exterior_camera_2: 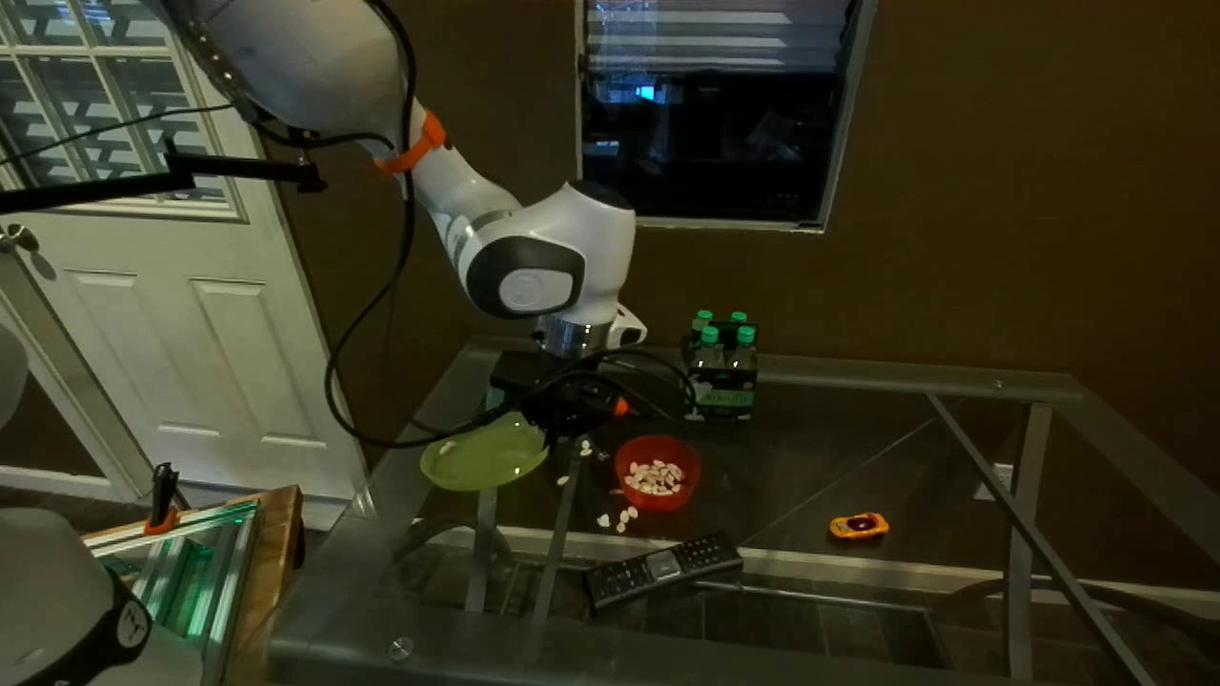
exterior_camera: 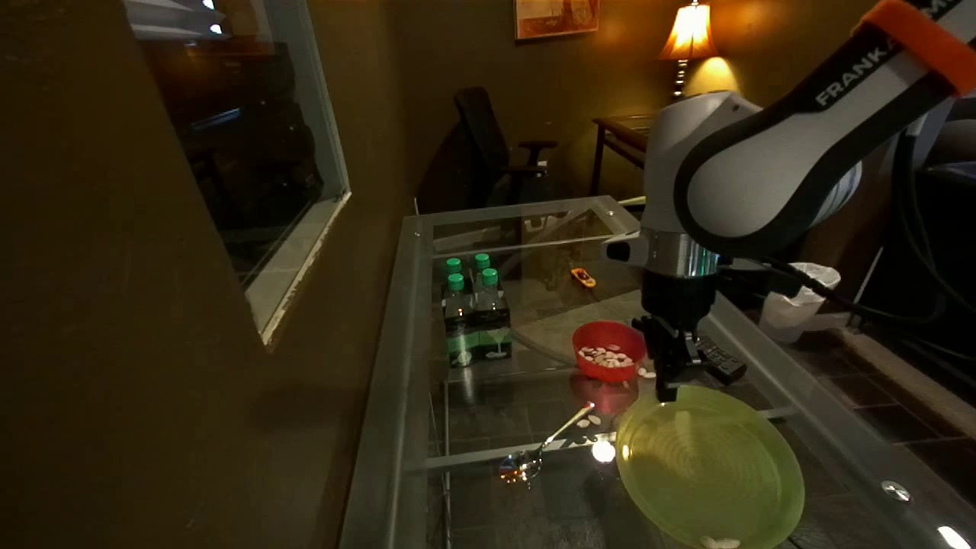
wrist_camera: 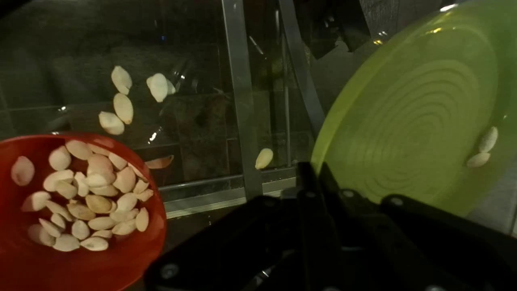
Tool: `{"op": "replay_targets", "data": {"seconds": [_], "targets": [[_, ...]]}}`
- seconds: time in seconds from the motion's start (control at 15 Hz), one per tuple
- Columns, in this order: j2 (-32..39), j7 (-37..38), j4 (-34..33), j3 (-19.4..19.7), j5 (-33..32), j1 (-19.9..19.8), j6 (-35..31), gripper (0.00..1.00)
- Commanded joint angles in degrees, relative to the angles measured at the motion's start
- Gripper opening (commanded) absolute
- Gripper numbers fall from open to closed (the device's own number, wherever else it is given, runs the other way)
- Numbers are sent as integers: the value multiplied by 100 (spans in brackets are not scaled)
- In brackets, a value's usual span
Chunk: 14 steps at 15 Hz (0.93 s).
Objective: Pour the contents on the yellow plate into the red bowl.
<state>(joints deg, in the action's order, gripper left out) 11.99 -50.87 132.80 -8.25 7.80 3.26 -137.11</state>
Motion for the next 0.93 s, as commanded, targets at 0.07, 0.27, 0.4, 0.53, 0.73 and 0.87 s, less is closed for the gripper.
{"op": "replay_targets", "data": {"seconds": [0.07, 0.27, 0.4, 0.53, 0.73, 0.87], "targets": [[440, -448, -234, -223, -1, -50, -195, 1], [629, -742, -300, -380, 106, -100, -329, 1], [737, -809, -325, -424, 8, -84, -383, 1], [851, -897, -320, -458, -46, -80, -561, 1], [997, -995, -341, -479, -147, -76, -737, 1], [1026, -1015, -331, -493, -143, -88, -853, 28]]}}
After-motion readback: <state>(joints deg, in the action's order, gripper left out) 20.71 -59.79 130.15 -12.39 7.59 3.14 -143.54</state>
